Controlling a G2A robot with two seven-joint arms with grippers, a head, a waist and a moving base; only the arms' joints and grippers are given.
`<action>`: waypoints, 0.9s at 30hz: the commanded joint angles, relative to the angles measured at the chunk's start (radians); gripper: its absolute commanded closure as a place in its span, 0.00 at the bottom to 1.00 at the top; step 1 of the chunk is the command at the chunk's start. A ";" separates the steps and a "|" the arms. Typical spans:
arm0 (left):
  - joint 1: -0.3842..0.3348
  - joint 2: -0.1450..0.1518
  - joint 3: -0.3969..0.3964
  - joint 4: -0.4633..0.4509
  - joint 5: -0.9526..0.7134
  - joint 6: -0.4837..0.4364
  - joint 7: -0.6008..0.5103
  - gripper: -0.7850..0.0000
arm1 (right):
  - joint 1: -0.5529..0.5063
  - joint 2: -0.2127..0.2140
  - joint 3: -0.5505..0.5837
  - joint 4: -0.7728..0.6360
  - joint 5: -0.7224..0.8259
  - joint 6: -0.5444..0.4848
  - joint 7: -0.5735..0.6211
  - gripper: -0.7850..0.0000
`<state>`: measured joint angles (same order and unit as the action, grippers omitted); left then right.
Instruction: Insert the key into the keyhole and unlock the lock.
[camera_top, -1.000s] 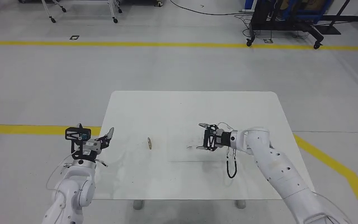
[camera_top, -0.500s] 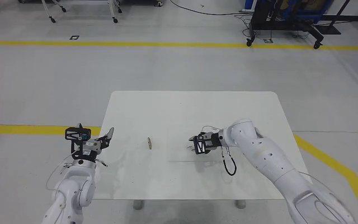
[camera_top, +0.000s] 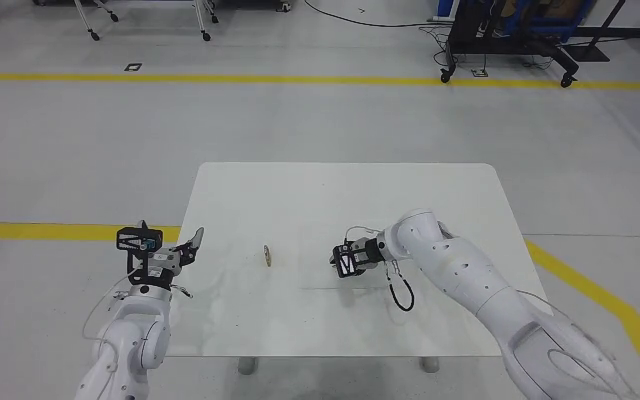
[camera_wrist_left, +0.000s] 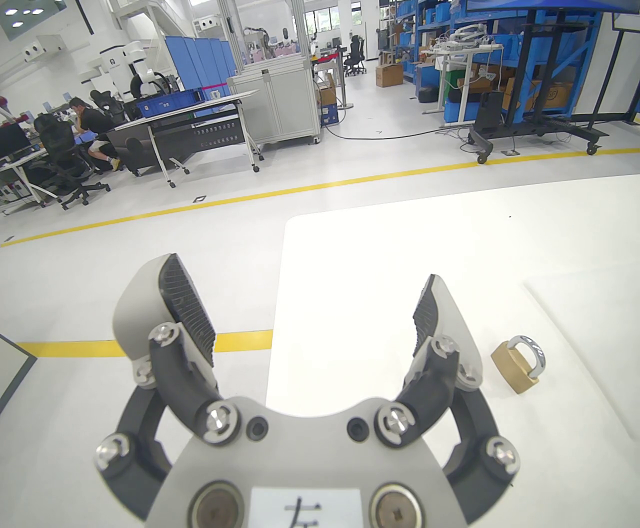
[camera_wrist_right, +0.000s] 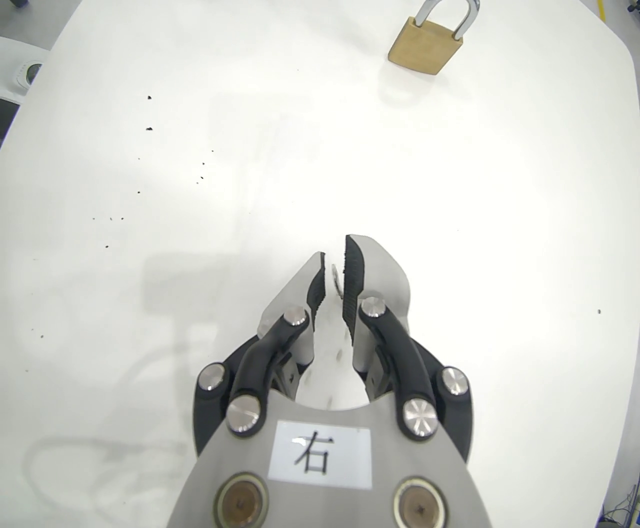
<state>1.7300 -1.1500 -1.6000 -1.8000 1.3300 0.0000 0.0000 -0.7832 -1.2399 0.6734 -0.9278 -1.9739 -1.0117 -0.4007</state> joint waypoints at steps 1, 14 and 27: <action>0.000 0.000 0.000 0.000 0.000 0.000 0.000 0.00 | 0.006 -0.003 -0.006 0.011 0.003 0.005 0.009 1.00; 0.000 0.000 0.000 0.000 0.000 0.000 0.000 0.00 | -0.001 0.011 0.007 -0.023 0.016 0.054 0.004 1.00; 0.000 0.000 0.000 0.000 0.000 0.000 0.000 0.00 | -0.053 0.057 0.083 -0.085 0.039 0.088 -0.061 1.00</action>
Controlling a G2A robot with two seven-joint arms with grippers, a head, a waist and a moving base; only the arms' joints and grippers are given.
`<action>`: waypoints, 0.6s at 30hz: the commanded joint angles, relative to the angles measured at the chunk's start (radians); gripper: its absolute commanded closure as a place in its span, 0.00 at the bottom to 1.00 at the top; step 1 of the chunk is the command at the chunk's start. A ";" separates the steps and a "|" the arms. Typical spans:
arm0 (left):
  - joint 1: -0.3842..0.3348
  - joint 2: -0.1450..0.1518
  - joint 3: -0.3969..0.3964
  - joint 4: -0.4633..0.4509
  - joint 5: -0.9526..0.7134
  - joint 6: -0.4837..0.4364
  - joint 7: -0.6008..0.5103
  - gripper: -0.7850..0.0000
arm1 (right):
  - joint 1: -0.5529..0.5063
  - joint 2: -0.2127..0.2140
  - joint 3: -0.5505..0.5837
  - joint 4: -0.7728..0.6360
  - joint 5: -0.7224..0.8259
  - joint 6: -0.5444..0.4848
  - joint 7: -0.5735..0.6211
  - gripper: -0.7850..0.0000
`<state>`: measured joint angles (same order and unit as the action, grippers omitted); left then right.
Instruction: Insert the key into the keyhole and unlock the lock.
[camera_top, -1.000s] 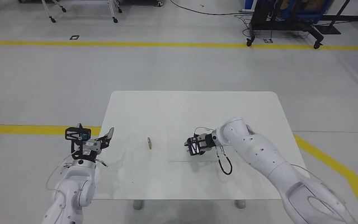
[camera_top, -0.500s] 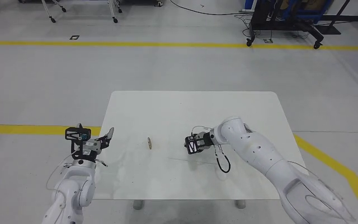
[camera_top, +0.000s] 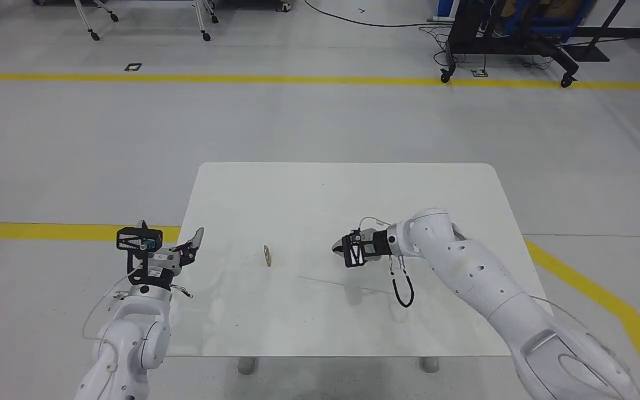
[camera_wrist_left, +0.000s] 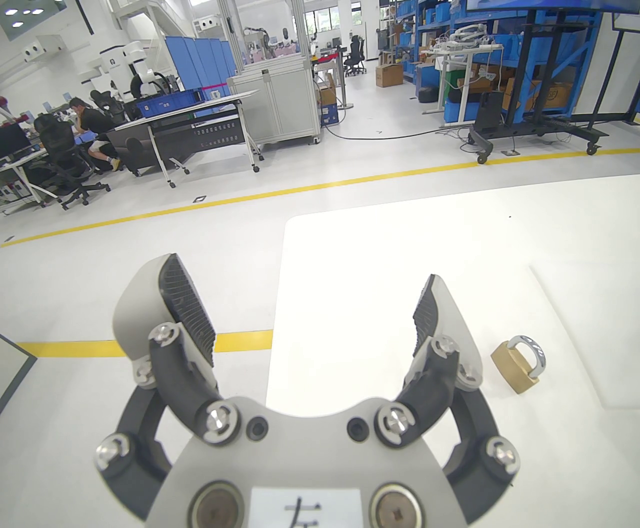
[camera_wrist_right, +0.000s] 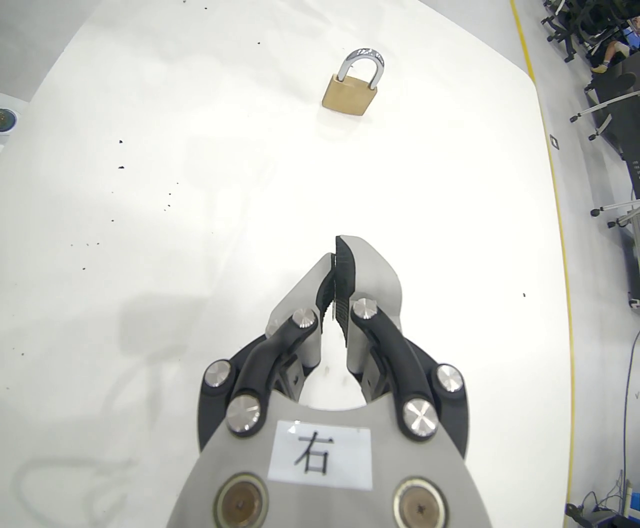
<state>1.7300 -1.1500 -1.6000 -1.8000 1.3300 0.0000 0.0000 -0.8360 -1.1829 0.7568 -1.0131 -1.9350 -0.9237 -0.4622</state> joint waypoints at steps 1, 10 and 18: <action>0.000 0.000 0.000 0.000 0.000 0.000 0.000 0.00 | 0.000 0.000 0.000 0.000 0.000 0.000 0.000 1.00; 0.000 0.000 0.000 0.000 0.000 0.000 0.000 0.00 | -0.041 0.015 0.047 -0.007 0.078 0.072 -0.163 1.00; 0.000 0.000 0.000 0.000 0.000 0.000 0.000 0.00 | -0.123 0.062 0.114 -0.022 0.368 0.090 -0.525 1.00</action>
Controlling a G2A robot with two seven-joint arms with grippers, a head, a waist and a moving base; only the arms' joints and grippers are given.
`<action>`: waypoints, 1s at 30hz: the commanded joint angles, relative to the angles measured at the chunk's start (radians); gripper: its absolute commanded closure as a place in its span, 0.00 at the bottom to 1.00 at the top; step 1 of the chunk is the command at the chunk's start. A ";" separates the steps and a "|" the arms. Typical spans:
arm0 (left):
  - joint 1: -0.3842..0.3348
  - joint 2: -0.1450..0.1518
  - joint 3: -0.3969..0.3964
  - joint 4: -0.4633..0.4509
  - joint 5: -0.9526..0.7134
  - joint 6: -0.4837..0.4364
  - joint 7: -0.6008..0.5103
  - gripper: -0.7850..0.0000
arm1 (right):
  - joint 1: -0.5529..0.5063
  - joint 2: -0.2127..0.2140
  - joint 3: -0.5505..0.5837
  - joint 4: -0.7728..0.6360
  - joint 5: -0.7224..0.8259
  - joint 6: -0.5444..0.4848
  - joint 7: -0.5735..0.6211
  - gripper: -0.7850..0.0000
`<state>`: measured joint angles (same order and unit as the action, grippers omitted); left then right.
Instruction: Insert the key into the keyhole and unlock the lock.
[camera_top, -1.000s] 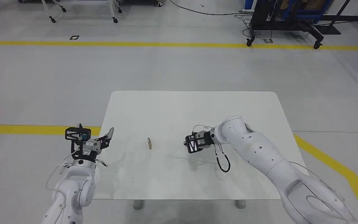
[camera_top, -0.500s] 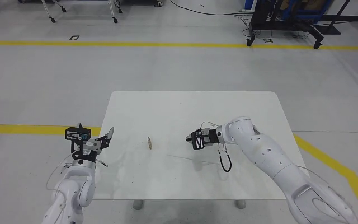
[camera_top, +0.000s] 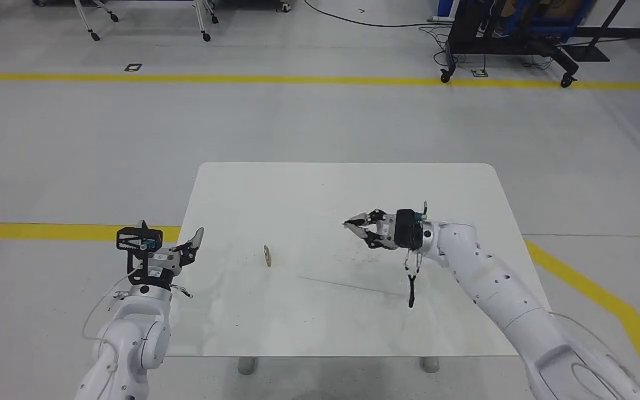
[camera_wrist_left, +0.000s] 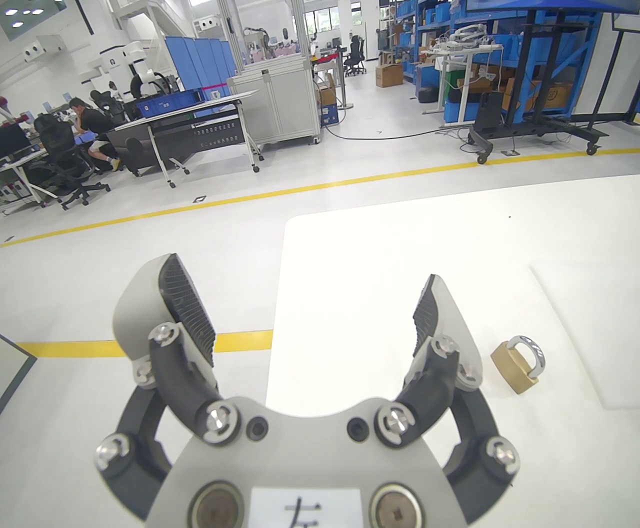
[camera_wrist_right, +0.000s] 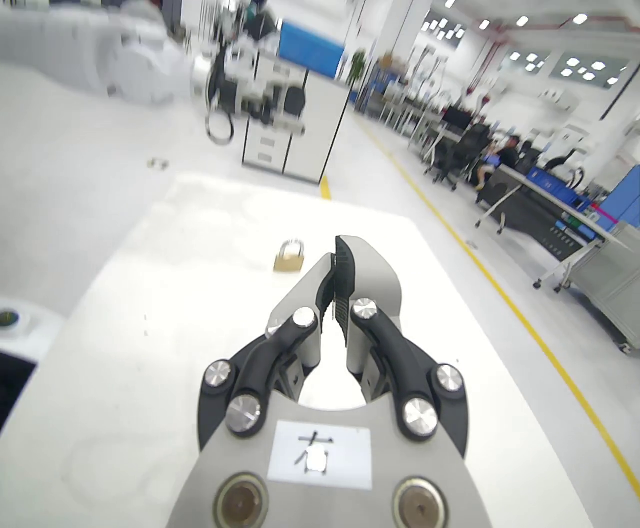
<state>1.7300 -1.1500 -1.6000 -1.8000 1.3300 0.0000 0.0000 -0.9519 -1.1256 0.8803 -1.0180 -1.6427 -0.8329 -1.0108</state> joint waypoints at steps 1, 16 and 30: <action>0.000 0.000 0.000 0.000 0.000 0.000 0.000 0.00 | -0.012 0.012 -0.015 -0.025 0.126 -0.006 0.029 1.00; 0.019 -0.003 0.017 -0.053 -0.088 -0.109 0.058 0.00 | -0.031 0.035 -0.041 -0.080 0.280 -0.049 0.072 1.00; -0.251 -0.016 0.267 0.147 -0.894 -0.657 -0.316 0.00 | -0.031 0.035 -0.041 -0.080 0.280 -0.049 0.072 1.00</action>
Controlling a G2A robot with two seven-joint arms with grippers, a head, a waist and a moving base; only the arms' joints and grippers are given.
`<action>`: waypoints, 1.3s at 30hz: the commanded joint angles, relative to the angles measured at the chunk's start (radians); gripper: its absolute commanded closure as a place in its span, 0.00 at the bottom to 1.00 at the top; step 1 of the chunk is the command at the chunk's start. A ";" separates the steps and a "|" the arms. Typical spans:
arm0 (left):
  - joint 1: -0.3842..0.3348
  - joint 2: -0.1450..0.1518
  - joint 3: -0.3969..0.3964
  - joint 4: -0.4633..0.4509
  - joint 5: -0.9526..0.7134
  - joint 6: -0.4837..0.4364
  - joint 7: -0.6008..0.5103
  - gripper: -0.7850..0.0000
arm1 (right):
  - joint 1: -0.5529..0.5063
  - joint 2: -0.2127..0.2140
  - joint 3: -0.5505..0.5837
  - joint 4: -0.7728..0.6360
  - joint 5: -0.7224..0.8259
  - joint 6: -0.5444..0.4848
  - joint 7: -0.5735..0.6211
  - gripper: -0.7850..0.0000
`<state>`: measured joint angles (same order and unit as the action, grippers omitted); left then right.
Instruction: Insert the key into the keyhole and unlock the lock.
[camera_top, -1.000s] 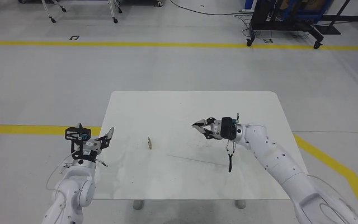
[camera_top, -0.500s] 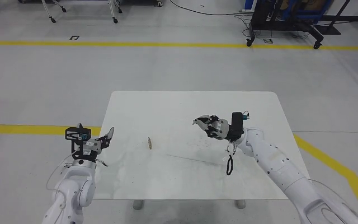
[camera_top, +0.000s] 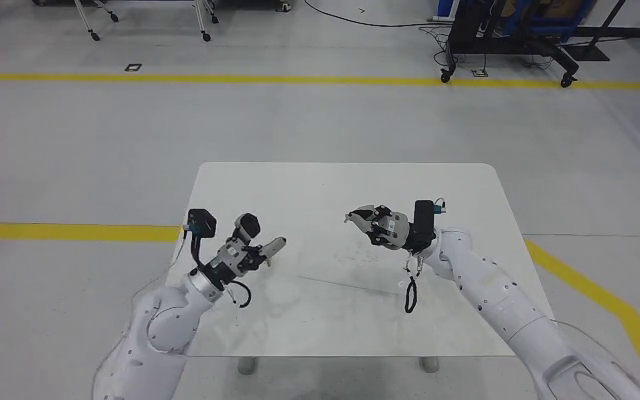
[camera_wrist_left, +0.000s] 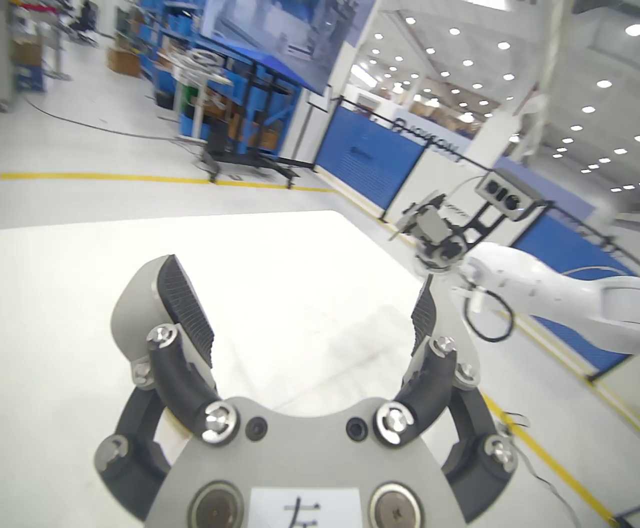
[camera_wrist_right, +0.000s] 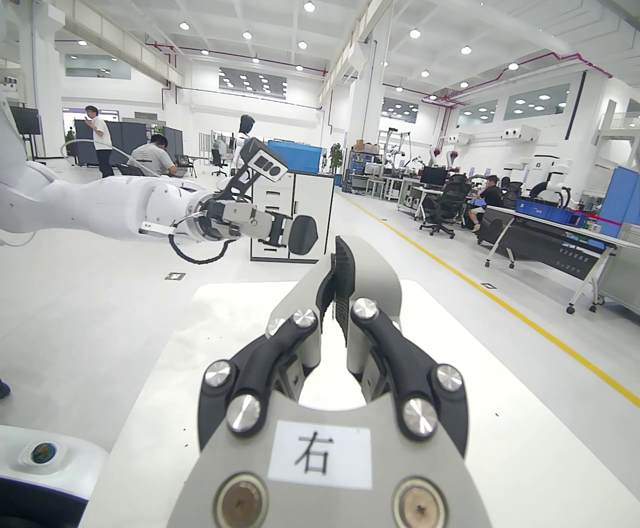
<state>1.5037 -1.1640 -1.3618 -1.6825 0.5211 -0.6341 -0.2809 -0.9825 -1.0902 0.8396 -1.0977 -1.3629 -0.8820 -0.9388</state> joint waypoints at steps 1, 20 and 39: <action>-0.049 -0.005 0.051 0.060 -0.155 -0.048 -0.060 0.00 | 0.000 0.000 0.000 0.000 0.000 0.000 0.000 1.00; -0.377 -0.038 0.289 0.472 -0.810 -0.378 -0.454 0.00 | 0.000 -0.036 -0.081 0.029 0.475 -0.130 0.250 1.00; -0.433 -0.062 0.353 0.522 -0.723 -0.378 -0.442 0.45 | 0.078 -0.008 -0.225 -0.005 1.253 -0.130 0.828 1.00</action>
<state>1.0722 -1.2253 -1.0110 -1.1621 -0.2031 -1.0123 -0.7233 -0.9075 -1.0995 0.6183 -1.1113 -0.1467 -1.0123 -0.1580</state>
